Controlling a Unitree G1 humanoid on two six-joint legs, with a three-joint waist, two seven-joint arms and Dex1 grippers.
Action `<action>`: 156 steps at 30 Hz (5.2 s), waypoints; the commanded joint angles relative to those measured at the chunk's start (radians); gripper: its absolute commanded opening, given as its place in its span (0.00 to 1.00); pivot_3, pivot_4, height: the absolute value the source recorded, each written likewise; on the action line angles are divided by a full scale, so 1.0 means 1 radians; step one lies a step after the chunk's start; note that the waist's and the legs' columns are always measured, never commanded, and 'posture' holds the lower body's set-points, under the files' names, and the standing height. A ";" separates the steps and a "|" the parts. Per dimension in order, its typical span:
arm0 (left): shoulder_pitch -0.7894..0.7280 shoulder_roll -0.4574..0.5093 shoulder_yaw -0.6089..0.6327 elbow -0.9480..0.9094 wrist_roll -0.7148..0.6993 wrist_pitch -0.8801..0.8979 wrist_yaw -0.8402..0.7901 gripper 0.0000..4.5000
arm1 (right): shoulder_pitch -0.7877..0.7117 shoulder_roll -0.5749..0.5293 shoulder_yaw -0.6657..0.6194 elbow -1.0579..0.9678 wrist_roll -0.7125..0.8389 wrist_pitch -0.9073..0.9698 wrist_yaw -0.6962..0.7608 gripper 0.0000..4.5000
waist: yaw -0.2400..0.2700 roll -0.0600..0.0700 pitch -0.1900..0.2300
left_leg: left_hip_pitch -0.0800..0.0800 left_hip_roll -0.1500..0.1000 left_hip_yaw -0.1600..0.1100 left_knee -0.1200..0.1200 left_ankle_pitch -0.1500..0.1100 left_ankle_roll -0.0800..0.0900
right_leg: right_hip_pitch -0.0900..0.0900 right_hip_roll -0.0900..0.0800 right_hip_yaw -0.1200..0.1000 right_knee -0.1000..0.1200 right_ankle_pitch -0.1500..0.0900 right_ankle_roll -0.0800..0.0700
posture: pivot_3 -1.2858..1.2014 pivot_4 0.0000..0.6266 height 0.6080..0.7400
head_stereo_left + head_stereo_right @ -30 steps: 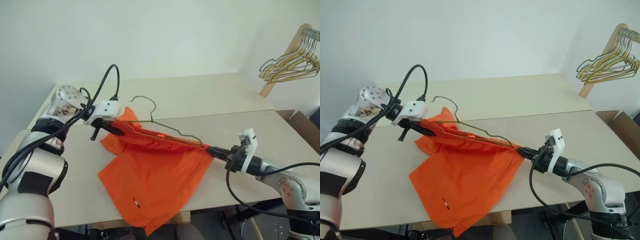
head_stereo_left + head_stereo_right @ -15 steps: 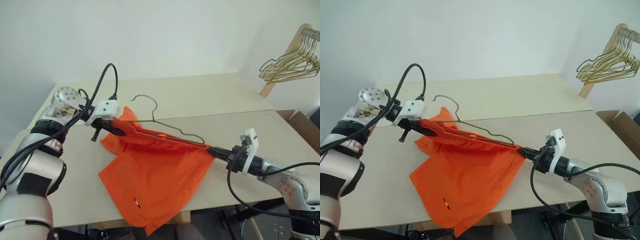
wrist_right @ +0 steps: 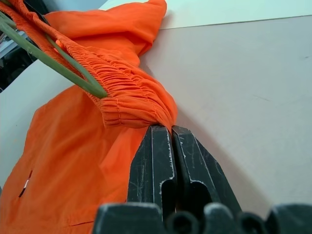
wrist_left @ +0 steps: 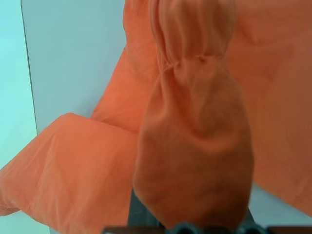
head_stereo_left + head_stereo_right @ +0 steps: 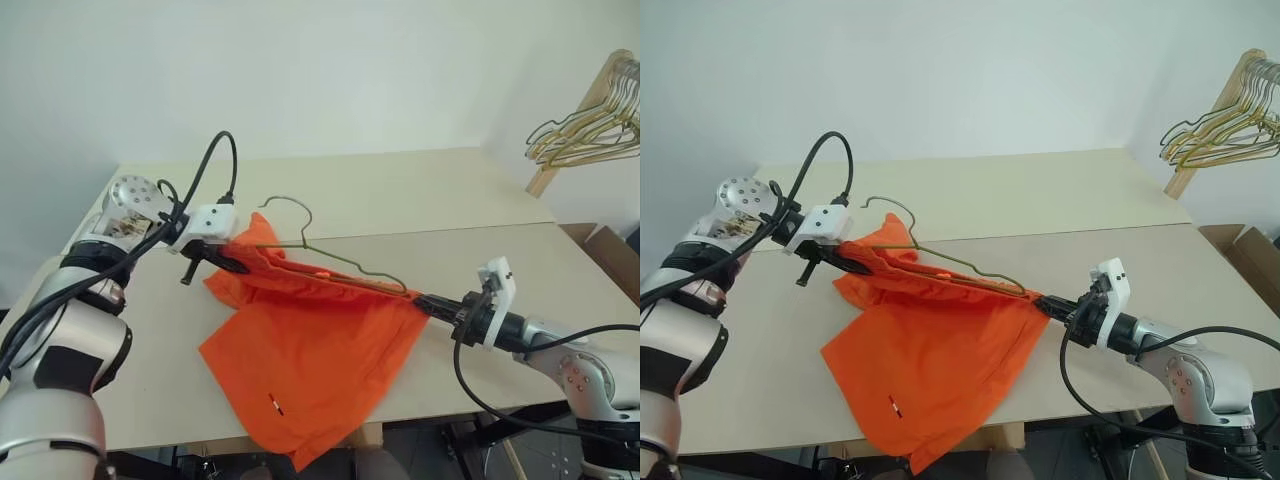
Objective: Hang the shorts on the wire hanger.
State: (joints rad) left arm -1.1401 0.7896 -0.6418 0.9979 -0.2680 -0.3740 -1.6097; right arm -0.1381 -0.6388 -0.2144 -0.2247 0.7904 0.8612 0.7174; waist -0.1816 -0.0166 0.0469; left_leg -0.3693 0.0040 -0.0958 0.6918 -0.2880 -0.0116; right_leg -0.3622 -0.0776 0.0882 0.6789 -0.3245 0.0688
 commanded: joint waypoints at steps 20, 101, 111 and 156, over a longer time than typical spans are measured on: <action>-0.010 0.034 0.033 0.002 -0.054 0.024 -0.005 0.00 | 0.004 -0.043 -0.041 0.013 -0.010 0.000 0.004 0.01 | 0.003 0.000 0.000 | 0.000 0.000 0.000 0.000 0.000 0.000 | 0.000 0.000 0.000 0.000 0.000 0.000 | 0.45 0.00 1.00; -0.028 -0.263 0.300 0.163 0.495 -0.101 0.165 0.00 | -0.656 -0.026 0.496 -0.130 -0.219 0.121 0.010 0.99 | -0.053 0.000 0.000 | -0.003 -0.001 -0.002 0.001 0.000 0.000 | -0.002 -0.001 -0.002 0.001 0.000 0.000 | 0.44 0.00 1.00; -0.024 -0.263 0.307 0.159 0.493 -0.105 0.156 0.00 | -0.757 0.017 0.663 0.011 -0.341 0.175 0.062 0.65 | -0.058 0.000 0.000 | -0.011 -0.003 -0.005 0.004 0.001 -0.001 | -0.011 -0.003 -0.005 0.005 0.000 0.000 | 0.44 0.00 1.00; -0.048 -0.223 0.358 0.241 0.571 -0.124 0.358 0.79 | -0.722 -0.074 0.495 -0.077 -0.317 0.164 0.249 0.00 | -0.058 0.000 -0.001 | -0.014 -0.008 -0.012 0.003 0.003 -0.005 | -0.011 -0.011 -0.019 0.007 0.000 0.000 | 0.44 0.00 1.00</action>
State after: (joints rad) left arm -1.1664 0.5674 -0.2854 1.2369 0.2950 -0.4829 -1.2804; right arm -0.8501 -0.7011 0.3329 -0.2698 0.4559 1.0361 0.9583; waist -0.2400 -0.0161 0.0464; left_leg -0.3836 -0.0044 -0.1077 0.6952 -0.2851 -0.0162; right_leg -0.3736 -0.0889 0.0697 0.6856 -0.3247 0.0692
